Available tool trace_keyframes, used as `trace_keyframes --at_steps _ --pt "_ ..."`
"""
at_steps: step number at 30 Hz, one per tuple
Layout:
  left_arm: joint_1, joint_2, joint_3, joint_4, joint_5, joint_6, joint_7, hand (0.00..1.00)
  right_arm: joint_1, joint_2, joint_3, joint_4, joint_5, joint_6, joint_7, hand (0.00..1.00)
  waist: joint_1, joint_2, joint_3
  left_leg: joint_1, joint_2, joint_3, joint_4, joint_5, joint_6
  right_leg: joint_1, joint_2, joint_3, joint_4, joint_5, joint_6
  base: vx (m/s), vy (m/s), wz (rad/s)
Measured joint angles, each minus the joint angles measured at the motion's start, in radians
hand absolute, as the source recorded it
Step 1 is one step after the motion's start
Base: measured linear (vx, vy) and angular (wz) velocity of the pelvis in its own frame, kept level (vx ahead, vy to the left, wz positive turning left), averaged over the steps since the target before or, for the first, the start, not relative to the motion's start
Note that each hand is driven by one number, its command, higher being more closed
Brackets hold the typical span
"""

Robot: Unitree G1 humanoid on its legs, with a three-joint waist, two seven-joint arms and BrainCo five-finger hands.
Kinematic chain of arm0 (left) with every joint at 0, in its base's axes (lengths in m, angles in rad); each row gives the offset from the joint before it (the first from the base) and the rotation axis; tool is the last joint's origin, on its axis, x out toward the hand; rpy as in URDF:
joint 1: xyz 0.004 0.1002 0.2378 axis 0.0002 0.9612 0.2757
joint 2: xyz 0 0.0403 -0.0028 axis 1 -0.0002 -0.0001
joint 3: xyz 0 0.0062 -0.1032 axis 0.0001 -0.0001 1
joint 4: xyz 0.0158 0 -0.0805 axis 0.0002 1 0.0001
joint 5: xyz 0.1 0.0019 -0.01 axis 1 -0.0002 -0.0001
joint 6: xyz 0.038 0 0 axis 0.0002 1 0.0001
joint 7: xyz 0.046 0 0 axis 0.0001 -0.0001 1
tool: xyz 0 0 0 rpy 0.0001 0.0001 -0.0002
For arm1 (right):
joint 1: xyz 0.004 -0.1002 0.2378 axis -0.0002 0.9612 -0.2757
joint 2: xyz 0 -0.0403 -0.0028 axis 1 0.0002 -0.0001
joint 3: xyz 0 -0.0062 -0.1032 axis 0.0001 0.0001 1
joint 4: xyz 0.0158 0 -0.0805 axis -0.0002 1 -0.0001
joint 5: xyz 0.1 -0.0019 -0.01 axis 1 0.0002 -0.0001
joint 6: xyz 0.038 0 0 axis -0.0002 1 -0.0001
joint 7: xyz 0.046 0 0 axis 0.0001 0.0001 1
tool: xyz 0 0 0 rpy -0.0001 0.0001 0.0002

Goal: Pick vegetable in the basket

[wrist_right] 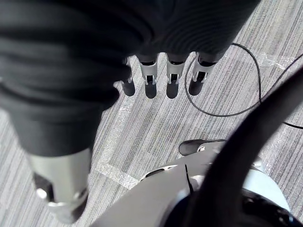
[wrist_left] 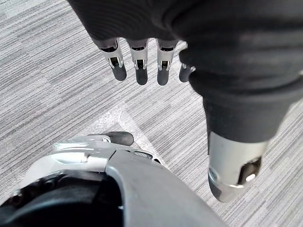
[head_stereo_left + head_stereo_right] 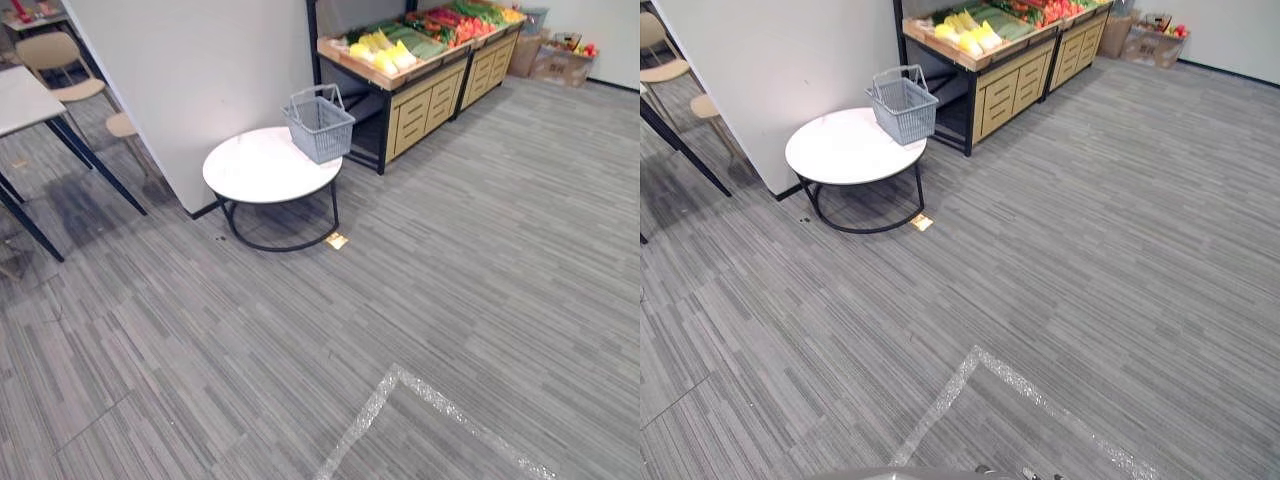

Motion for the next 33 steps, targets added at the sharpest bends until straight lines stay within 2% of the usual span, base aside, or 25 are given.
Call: trace_keyframes --at_steps 4,9,19,26,27,33 --pt "-0.009 0.0 0.004 0.013 0.002 -0.001 0.005 0.0 -0.016 0.0 -0.019 0.021 0.0 0.0 -0.002 0.0 0.0 0.0 0.007 0.024 0.001 0.023 0.0 -0.01 -0.016 0.028 0.0 0.0 -0.014 0.001 0.008 0.05 -0.015 -0.08" --pt "-0.023 -0.001 0.004 0.013 0.01 -0.001 0.019 0.0 -0.03 0.0 -0.019 0.019 0.0 -0.002 -0.005 0.0 0.001 0.001 0.015 0.035 0.005 0.033 0.0 -0.016 -0.025 0.032 0.001 0.001 -0.014 -0.012 0.041 0.0 -0.034 -0.07" --pt "-0.025 0.0 -0.026 0.01 0.041 -0.026 0.018 0.0 -0.029 -0.002 -0.015 0.012 0.001 -0.006 -0.004 0.0 0.001 0.008 0.02 0.036 0.016 0.046 -0.001 -0.018 -0.025 0.027 0.01 -0.001 -0.013 -0.012 0.039 -0.07 -0.041 -0.02" --pt "-0.024 0.001 -0.021 0.014 0.04 -0.026 0.009 0.0 -0.027 -0.002 -0.015 0.012 0.002 -0.006 0.002 0.0 0.002 0.004 0.023 0.035 0.016 0.047 -0.002 -0.02 -0.019 0.026 0.011 -0.004 -0.015 -0.008 0.034 -0.04 -0.019 -0.01" --pt "-0.024 0.0 -0.018 0.014 0.04 -0.022 0.006 0.0 -0.027 -0.002 -0.015 0.012 0.002 -0.006 0.002 0.0 0.002 -0.003 0.027 0.035 0.016 0.047 -0.003 -0.021 -0.017 0.027 0.011 -0.004 -0.016 -0.008 0.034 -0.01 -0.031 0.0" --pt "-0.024 0.002 -0.005 0.018 0.04 -0.021 -0.016 0.0 -0.027 -0.001 -0.015 0.013 0.003 -0.006 0.016 0.0 0.002 0.001 0.024 0.033 0.018 0.049 -0.002 -0.021 -0.017 0.031 0.017 -0.004 -0.031 0.002 0.019 0.01 -0.013 0.0"
